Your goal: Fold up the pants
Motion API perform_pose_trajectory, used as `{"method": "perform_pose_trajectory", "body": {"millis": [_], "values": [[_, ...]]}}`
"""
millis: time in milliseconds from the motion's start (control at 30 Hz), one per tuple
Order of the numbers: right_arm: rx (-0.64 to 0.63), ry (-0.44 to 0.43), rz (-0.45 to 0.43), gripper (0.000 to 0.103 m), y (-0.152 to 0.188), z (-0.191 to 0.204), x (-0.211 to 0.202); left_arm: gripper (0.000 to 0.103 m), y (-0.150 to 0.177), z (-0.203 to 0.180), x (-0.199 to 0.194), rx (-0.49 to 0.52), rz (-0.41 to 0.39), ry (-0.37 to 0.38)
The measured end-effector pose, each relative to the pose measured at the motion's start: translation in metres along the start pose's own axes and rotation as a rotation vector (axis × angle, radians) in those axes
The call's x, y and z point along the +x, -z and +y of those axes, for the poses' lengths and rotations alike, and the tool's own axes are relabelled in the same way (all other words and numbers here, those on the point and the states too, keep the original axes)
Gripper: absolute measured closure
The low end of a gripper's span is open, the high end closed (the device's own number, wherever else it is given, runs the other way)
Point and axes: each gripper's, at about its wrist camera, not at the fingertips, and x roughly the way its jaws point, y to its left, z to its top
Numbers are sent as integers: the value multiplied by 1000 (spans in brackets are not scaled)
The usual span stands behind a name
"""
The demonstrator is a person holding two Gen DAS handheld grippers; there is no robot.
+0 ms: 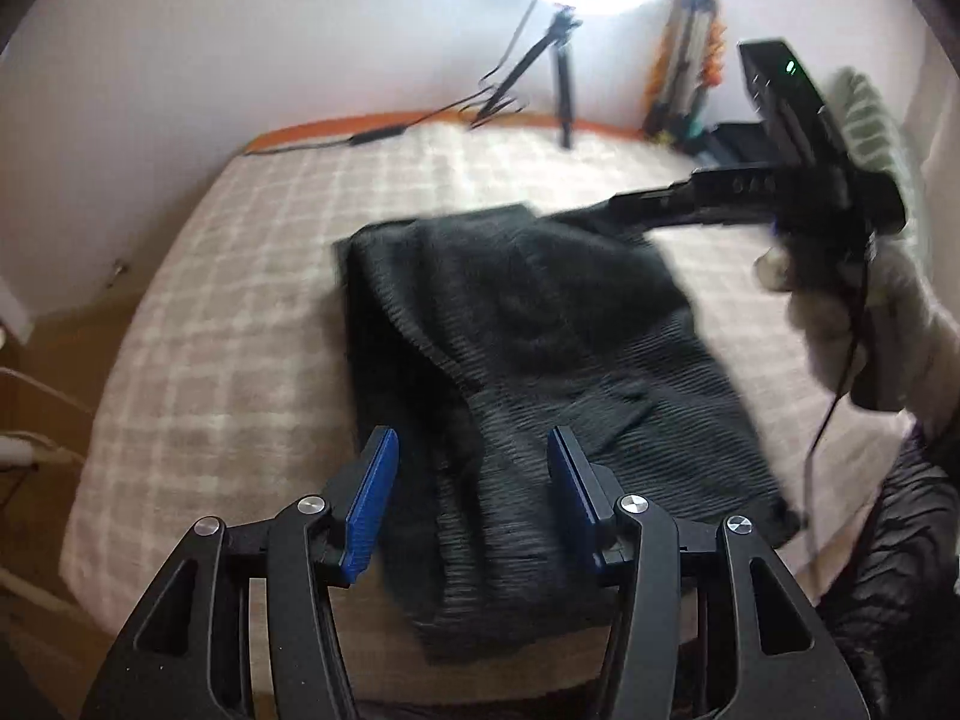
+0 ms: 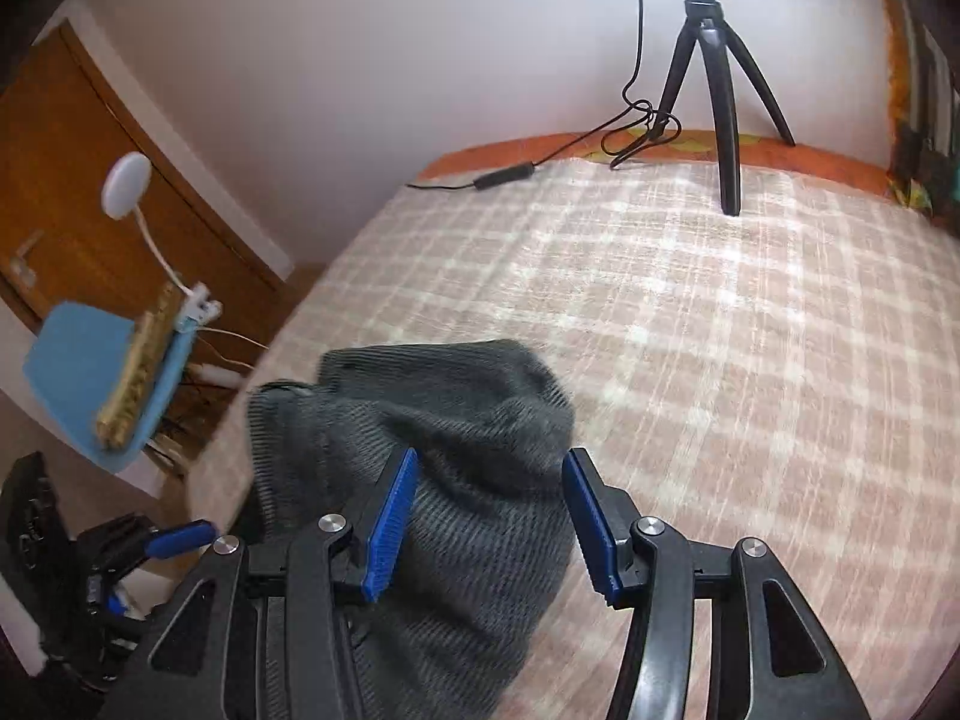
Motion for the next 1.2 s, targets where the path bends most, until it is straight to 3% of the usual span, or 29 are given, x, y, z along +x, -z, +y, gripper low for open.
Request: {"method": "perform_pose_trajectory", "body": {"millis": [33,67,200,300,433,500,633,733,800,867,1033,1200], "values": [[-7,20,8,55,-3,1,8,52,1,5,4,-7,12,-29],[-6,28,17,69,-6,-2,14,52,3,10,6,-17,20,-49],[-18,69,40,81,-15,-6,35,50,9,27,14,-46,59,-107],[-41,132,56,84,-17,-8,49,50,15,37,18,-66,86,-147],[-31,133,63,82,-19,-13,56,50,18,44,11,-89,71,-149],[-27,126,58,76,-18,-15,51,50,16,44,4,-88,42,-155],[-16,108,36,61,-17,-21,32,49,6,52,-9,-138,-3,-80],[4,66,34,52,-9,-24,15,39,-2,64,-11,-210,-11,92],[18,31,34,32,2,-25,3,35,-6,70,-7,-259,-5,177],[41,-14,38,30,11,-28,-5,35,-10,77,0,-302,17,270],[148,-171,84,26,42,-39,-10,35,-16,88,25,-383,74,399],[205,-234,115,23,63,-45,0,35,-20,88,46,-413,124,450]]}}
